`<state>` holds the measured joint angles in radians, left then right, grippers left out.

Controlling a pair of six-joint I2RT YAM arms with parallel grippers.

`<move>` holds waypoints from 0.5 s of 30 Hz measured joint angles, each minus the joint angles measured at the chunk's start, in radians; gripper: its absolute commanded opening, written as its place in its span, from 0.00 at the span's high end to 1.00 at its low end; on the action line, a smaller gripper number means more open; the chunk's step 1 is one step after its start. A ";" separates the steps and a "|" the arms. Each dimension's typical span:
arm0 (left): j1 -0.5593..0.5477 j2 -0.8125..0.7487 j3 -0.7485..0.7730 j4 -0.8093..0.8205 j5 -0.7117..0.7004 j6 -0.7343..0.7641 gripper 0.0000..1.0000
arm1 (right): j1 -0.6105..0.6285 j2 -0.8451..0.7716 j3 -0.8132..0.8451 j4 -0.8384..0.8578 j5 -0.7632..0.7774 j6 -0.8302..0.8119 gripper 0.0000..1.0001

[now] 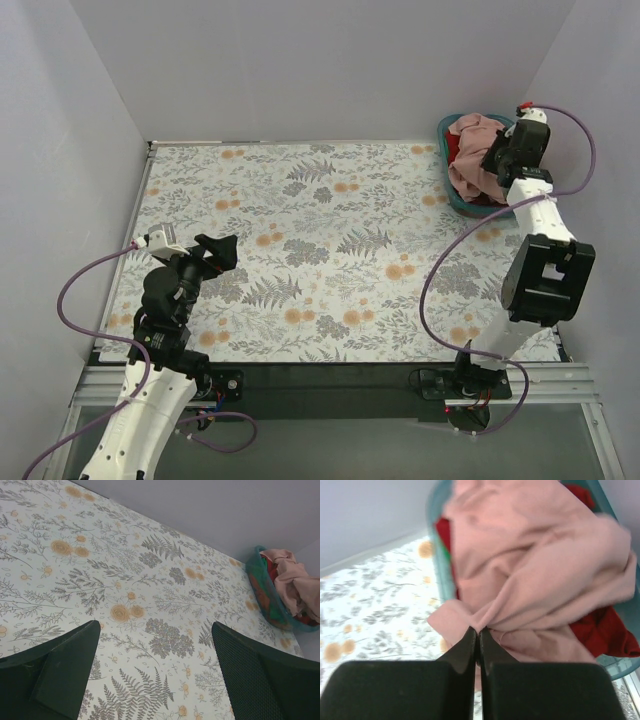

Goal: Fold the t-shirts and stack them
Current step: Grab the tshirt from the pile, then move the tshirt to the center of the board

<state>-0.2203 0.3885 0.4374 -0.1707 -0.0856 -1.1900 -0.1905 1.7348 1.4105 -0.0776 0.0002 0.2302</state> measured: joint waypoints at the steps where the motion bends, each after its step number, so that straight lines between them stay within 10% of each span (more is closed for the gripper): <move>1: 0.000 0.000 0.000 0.000 0.000 0.000 0.07 | 0.030 -0.043 -0.011 -0.004 0.009 -0.005 0.99; 13: 0.000 -0.003 0.000 0.000 0.000 0.003 0.07 | 0.654 -0.368 -0.036 -0.005 0.130 0.014 0.99; 15: 0.000 -0.003 0.000 -0.001 0.001 0.003 0.07 | 0.769 -0.362 -0.048 0.009 0.134 0.042 0.83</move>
<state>-0.2203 0.3851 0.4374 -0.1715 -0.0849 -1.1866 0.5781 1.3727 1.3621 -0.0689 0.1345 0.2722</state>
